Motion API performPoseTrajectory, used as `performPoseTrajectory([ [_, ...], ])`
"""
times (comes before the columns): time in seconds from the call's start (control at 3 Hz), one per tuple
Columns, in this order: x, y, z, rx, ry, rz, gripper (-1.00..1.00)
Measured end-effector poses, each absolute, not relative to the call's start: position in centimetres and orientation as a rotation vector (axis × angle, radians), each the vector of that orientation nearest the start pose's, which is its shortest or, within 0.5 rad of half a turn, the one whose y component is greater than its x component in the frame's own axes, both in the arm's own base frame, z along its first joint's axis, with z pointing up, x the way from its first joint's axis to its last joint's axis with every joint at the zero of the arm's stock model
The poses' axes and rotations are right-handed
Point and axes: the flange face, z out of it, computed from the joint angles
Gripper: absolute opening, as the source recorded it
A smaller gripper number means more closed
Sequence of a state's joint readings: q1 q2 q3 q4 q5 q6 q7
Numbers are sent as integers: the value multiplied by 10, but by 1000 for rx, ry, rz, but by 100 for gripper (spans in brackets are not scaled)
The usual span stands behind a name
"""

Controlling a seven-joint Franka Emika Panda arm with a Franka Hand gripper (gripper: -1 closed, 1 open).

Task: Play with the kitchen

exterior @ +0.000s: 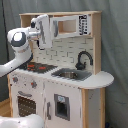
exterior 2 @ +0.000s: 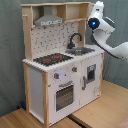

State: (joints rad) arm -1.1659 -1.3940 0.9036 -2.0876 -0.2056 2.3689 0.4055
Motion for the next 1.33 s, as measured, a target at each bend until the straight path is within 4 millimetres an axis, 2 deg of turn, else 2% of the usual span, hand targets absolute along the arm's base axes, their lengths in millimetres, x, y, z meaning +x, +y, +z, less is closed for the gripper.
performPoseTrajectory([
  [0.33, 384, 214, 712, 1527, -289, 1247, -100],
  [0.67, 367, 203, 712, 1544, -273, 1272, -100],
  [1.0, 364, 209, 711, 1545, -261, 1282, -100],
  [1.33, 364, 210, 711, 1545, -259, 1283, 100],
])
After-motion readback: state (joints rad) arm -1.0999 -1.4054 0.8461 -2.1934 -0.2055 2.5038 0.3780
